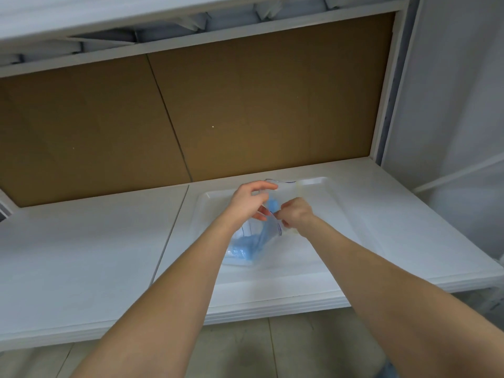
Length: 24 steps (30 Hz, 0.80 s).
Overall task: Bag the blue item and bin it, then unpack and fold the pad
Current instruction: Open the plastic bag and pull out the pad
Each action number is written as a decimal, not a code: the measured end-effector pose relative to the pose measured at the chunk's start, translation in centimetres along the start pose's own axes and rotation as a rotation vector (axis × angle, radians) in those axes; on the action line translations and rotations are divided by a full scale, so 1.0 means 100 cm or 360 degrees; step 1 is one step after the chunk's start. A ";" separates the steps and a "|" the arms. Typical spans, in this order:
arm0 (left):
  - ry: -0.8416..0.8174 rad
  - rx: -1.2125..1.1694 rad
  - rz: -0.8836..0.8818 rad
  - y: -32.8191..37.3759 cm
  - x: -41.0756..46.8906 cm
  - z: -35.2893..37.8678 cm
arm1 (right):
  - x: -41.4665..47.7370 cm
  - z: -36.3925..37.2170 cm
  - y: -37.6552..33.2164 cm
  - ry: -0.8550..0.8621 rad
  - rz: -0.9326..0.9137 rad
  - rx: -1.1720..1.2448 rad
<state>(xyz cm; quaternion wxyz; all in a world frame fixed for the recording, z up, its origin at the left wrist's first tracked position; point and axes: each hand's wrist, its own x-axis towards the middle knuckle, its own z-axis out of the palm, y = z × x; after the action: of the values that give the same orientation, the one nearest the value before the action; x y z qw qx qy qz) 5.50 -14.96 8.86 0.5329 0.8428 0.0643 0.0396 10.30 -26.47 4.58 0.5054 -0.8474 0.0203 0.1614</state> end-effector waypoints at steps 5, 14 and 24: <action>0.0554 0.0270 -0.0286 -0.040 0.014 -0.038 | 0.001 0.006 0.008 -0.0234 0.0215 0.0289; 0.0221 0.0635 -0.0803 -0.096 0.004 -0.058 | 0.004 0.022 0.011 -0.0296 0.0335 0.0530; 0.0570 0.0075 -0.0795 -0.096 0.009 -0.056 | 0.004 0.036 0.014 -0.0557 0.0280 0.0483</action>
<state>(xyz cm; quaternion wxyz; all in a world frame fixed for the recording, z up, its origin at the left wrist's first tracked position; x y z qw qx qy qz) 4.95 -5.73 2.57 0.4868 0.7926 0.3632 0.0537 9.53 -23.96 1.71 0.6069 -0.7158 0.0302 0.3441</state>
